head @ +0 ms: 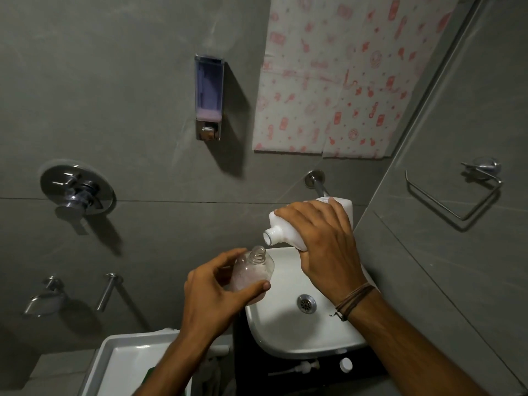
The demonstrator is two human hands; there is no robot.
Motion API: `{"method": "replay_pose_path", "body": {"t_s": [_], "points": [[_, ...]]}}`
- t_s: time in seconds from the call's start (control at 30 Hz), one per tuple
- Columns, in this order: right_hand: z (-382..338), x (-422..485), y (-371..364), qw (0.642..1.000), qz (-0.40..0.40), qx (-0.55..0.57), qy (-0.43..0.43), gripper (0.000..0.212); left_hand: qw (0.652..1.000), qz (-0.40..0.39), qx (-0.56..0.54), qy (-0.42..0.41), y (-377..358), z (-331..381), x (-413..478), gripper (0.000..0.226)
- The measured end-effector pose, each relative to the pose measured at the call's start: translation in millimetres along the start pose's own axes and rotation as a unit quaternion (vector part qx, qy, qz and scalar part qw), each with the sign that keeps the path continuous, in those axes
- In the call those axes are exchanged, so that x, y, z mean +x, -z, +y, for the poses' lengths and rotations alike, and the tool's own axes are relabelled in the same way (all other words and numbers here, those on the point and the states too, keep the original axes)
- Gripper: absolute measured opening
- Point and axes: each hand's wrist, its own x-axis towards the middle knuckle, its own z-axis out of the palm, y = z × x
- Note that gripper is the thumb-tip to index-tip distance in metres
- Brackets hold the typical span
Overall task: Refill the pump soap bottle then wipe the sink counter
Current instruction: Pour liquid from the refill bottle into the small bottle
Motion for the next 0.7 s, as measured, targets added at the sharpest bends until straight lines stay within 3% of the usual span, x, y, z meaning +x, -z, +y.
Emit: {"method": "replay_pose_path", "body": {"t_s": [0.43, 0.7], "points": [[-4.9, 5.9, -5.2, 0.999, 0.018, -0.027, 0.01, 0.068, 1.0, -0.001, 0.01, -0.007, 6.9, -5.5, 6.3, 0.075], [-7.8, 5.6, -2.2, 0.999, 0.011, -0.043, 0.009, 0.069, 0.999, 0.002, 0.021, -0.037, 10.0, -5.8, 6.7, 0.063]]}}
